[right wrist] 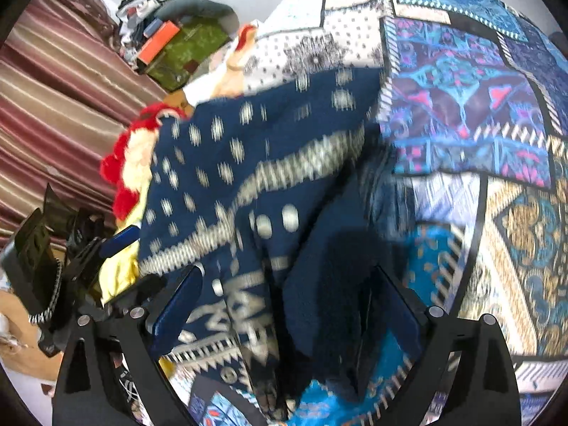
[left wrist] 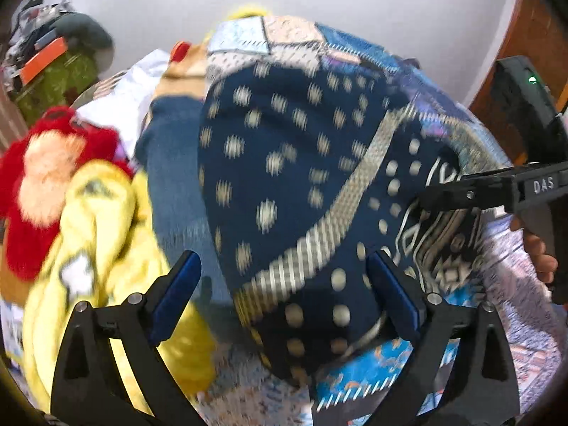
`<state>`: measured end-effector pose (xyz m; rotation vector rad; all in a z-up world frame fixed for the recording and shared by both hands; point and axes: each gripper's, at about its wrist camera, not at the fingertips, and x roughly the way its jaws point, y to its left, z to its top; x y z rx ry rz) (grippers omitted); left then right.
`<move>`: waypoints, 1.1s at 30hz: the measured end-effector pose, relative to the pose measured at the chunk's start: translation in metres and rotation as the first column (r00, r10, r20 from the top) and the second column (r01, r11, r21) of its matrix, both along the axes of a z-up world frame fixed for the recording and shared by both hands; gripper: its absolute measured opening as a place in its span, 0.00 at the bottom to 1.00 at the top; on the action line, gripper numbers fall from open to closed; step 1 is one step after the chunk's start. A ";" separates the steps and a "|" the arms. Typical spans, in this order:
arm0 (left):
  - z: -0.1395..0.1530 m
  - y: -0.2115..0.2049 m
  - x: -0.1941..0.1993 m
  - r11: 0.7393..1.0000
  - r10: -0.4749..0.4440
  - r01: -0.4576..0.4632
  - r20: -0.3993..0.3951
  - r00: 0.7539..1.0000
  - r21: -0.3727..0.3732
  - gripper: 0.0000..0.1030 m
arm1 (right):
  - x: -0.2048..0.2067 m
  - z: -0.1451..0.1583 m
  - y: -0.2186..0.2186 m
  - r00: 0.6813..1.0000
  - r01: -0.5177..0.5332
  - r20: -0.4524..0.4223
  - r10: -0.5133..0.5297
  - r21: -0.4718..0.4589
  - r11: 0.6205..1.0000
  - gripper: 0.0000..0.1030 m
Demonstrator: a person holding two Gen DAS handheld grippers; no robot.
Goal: Fold large clothes
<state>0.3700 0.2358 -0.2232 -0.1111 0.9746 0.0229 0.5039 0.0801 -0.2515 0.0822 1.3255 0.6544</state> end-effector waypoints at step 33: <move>0.275 -0.124 -0.297 0.983 0.047 -0.164 0.765 0.642 0.077 0.93 | -0.335 0.315 -0.111 0.576 0.003 0.780 -0.244 0.297 0.955 0.92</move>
